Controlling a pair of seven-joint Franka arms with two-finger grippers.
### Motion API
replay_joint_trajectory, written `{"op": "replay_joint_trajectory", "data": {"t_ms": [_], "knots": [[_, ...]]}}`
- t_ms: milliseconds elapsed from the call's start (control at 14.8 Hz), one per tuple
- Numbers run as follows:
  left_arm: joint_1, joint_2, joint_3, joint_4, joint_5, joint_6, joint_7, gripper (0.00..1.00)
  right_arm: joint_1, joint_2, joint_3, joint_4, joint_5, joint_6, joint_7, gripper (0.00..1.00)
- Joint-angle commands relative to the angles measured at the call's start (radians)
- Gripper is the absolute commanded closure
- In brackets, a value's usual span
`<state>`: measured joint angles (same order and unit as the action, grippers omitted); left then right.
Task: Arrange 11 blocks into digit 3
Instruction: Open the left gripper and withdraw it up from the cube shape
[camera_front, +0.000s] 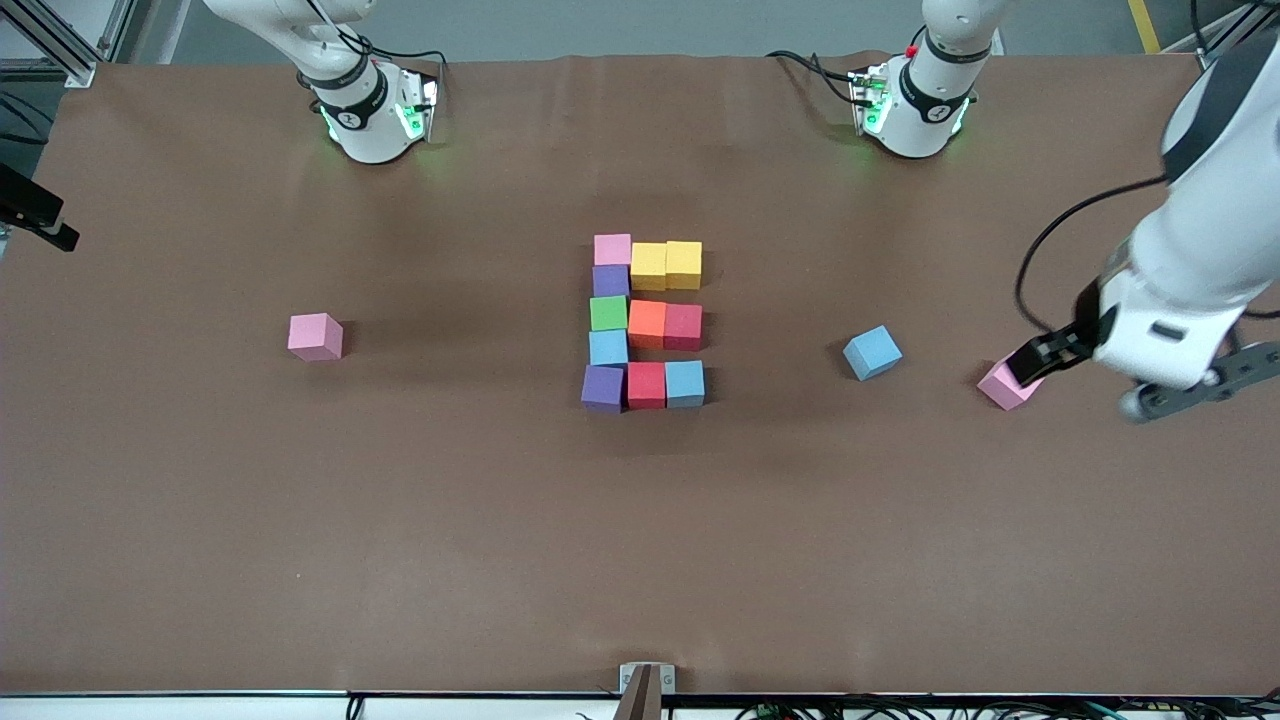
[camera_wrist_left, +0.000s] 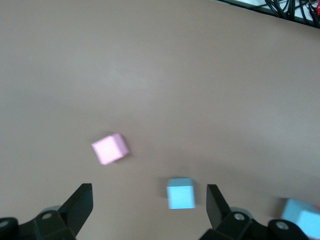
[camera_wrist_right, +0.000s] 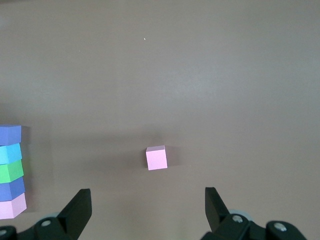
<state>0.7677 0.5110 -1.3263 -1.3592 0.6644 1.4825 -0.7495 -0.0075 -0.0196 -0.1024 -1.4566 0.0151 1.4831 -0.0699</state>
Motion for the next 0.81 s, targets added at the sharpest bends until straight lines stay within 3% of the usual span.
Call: {"op": "replay_joint_trajectory", "data": {"t_ms": [0,270,405,540,675,742], "knots": [[0.013,-0.055,0.001,-0.021,-0.009,-0.042,0.061,0.0,0.004,0.003,-0.002,0.012,-0.001,0.008,-0.007,0.0],[0.068,-0.061,-0.025,-0.009,-0.078,-0.111,0.123,0.0,0.001,0.001,-0.002,0.013,-0.003,0.02,-0.007,0.0],[0.068,-0.148,0.011,-0.009,-0.142,-0.119,0.191,0.0,0.001,0.001,-0.002,0.015,-0.004,0.019,-0.007,0.0],[-0.003,-0.27,0.19,-0.011,-0.292,-0.12,0.252,0.0,-0.002,0.0,-0.002,0.015,-0.003,0.019,-0.005,0.0],[-0.164,-0.404,0.472,-0.018,-0.45,-0.111,0.362,0.0,-0.002,0.0,-0.002,0.015,-0.004,0.017,-0.004,0.0],[-0.238,-0.428,0.575,-0.021,-0.486,-0.113,0.396,0.0,0.0,0.0,-0.002,0.015,-0.013,0.017,-0.007,0.0]]}}
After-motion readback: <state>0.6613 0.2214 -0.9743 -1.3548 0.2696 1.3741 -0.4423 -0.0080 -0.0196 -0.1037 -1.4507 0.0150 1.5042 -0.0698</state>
